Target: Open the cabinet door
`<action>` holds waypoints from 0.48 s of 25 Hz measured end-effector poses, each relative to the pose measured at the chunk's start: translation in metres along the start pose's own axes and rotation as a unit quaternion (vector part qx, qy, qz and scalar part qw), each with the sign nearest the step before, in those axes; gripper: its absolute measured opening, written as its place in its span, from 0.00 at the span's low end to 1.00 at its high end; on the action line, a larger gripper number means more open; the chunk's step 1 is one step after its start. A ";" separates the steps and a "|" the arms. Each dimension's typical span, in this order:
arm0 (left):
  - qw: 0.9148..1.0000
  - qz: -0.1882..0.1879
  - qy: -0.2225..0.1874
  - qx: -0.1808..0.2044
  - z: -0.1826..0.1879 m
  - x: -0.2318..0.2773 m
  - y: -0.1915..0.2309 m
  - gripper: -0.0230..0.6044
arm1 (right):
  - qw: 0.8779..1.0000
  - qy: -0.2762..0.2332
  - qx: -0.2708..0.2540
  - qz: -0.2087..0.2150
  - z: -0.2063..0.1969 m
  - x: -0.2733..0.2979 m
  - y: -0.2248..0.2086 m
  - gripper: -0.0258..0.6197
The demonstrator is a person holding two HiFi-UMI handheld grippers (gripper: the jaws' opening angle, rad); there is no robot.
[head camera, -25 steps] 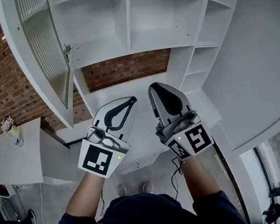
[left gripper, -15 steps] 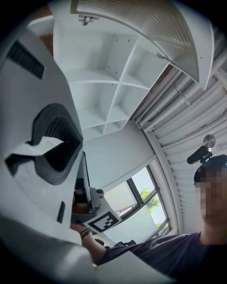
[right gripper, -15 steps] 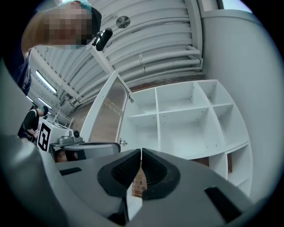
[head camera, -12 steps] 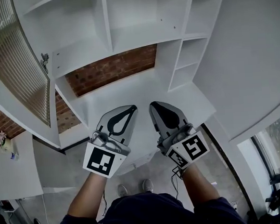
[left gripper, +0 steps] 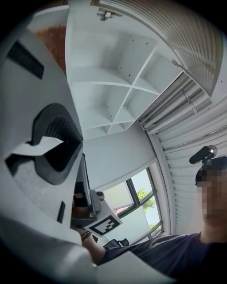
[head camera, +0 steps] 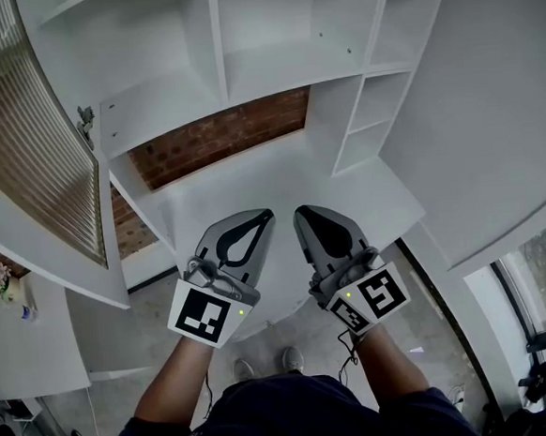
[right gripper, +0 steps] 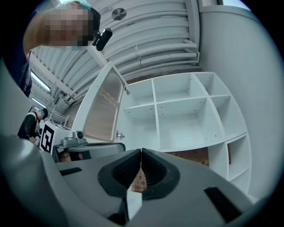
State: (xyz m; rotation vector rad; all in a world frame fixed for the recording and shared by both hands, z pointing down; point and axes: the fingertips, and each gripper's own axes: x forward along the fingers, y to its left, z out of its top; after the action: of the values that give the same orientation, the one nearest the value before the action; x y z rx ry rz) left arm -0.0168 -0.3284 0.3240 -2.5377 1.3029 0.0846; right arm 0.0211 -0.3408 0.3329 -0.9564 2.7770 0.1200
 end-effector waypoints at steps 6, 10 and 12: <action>1.000 -0.008 -0.004 -0.016 -0.005 -0.003 0.002 0.05 | 1.000 0.003 -0.003 -0.004 -0.003 0.004 0.005 0.08; 1.000 -0.014 0.001 -0.018 -0.009 -0.004 0.001 0.05 | 1.000 0.008 0.000 -0.008 -0.007 0.003 0.005 0.08; 1.000 -0.015 0.002 -0.020 -0.010 -0.004 0.001 0.05 | 1.000 0.009 0.001 -0.010 -0.008 0.003 0.005 0.08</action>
State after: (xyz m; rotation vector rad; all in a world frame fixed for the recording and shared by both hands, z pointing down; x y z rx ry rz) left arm -0.0209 -0.3289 0.3344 -2.5913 1.2753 0.1007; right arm 0.0143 -0.3394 0.3401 -0.9884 2.7833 0.1048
